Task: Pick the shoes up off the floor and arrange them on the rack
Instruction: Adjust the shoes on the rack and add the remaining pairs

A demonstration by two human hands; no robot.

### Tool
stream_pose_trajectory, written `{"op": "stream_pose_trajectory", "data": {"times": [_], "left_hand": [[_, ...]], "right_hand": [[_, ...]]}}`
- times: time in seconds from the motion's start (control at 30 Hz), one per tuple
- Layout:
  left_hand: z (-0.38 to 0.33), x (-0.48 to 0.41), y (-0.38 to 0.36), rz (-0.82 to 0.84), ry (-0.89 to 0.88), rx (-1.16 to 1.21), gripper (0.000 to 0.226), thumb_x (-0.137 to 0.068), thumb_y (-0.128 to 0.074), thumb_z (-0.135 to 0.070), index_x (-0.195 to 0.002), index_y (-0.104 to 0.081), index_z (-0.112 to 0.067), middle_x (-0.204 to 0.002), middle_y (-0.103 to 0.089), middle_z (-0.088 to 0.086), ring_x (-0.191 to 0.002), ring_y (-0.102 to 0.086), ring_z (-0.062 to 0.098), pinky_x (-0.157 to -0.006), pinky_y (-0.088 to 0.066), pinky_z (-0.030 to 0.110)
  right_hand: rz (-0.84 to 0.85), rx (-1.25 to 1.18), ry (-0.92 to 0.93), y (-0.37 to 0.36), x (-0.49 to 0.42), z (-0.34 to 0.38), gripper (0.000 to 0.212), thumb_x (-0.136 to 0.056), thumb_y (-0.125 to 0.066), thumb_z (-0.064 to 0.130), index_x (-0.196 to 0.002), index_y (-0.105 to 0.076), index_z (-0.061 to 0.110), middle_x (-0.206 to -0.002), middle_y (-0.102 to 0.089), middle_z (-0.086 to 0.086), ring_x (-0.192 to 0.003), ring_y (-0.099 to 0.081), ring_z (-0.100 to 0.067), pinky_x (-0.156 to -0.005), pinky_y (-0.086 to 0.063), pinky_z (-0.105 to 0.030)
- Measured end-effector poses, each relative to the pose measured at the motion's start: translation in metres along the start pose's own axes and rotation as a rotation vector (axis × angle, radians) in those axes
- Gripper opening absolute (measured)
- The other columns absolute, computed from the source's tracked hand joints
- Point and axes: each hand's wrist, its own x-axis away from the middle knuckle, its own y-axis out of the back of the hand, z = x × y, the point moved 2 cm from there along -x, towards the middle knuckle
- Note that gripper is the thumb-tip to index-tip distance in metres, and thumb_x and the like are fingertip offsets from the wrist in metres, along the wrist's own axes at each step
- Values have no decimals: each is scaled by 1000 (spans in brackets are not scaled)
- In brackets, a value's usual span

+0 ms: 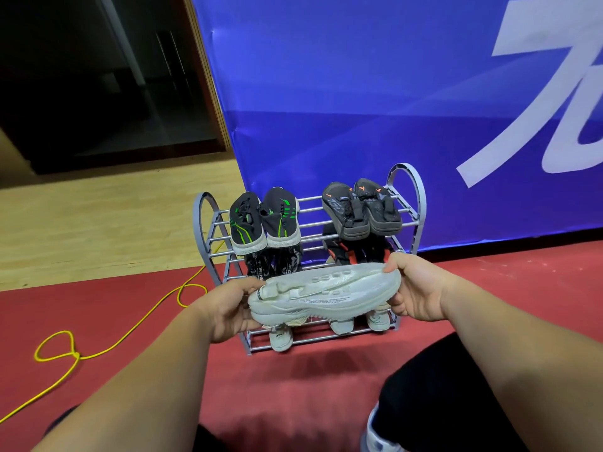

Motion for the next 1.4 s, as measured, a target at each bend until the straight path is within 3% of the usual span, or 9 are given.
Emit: {"op": "stream_pose_trajectory", "data": {"times": [0.17,0.27,0.37,0.5,0.73,0.97,1.1,1.23,1.4], "left_hand": [[2,9,-1,163,67,3,37,-91,-62,-14,-125,-71,0,-125,-70,20,-91,-75,27,-80,-64,39],[9,11,-1,257,148,-88,45,-82,-69,-12,-127,-69,-4,-120,-71,18,-89,-75,26,-81,-62,37],[20,6,-1,375,235,-163,71,-60,-87,-18,-128,-69,-3,-116,-71,17,-87,-75,26,-80,-61,37],[36,-2,-7,435,301,-185,61,-58,-90,-23,-112,-67,-7,-83,-74,12,-67,-73,20,-59,-59,27],[84,-43,-5,316,418,-160,26,-92,-65,-22,-106,-69,0,-79,-76,13,-66,-75,17,-62,-62,25],[142,-122,-10,208,562,-152,37,-99,-61,-37,-112,-66,-3,-85,-74,10,-71,-72,14,-60,-58,23],[165,-158,-17,161,572,-128,39,-102,-58,-40,-120,-65,-7,-97,-72,8,-76,-70,16,-60,-51,22],[177,-203,-13,93,524,-185,36,-97,-66,-40,-120,-68,-13,-107,-71,6,-82,-69,20,-67,-56,29],[184,-261,16,-51,459,-281,31,-99,-62,-31,-124,-63,-12,-117,-69,6,-103,-67,22,-85,-58,39]], "right_hand": [[-144,-41,24,1,-11,5,28,-89,-56,39,-92,-66,13,-54,-44,-1,-45,-34,-13,-50,-27,-24],[-260,-62,38,-5,-26,3,37,-93,-61,52,-101,-71,17,-67,-62,-1,-50,-52,-13,-52,-43,-25],[-316,-64,0,-14,-47,-10,32,-94,-65,38,-113,-71,13,-88,-74,-3,-73,-68,-18,-68,-55,-30],[-274,-78,-81,-34,-72,-39,28,-96,-59,15,-112,-71,-4,-94,-78,-16,-79,-75,-28,-72,-63,-38],[-231,85,-375,-54,-122,-105,43,-90,-66,27,-124,-66,1,-110,-74,-21,-85,-74,-33,-70,-63,-45],[0,76,-660,-65,-159,-150,47,-94,-66,45,-118,-62,5,-111,-73,-21,-92,-74,-35,-71,-65,-42],[-74,-4,-635,-62,-189,-171,35,-96,-69,27,-122,-66,4,-101,-78,-18,-83,-77,-28,-62,-65,-36],[-134,-49,-566,-49,-230,-199,21,-99,-62,12,-119,-68,7,-103,-79,-12,-95,-75,-24,-79,-65,-37],[-194,-40,-510,-34,-282,-224,34,-96,-60,0,-124,-64,20,-113,-77,-9,-99,-74,-26,-69,-63,-38]]}}
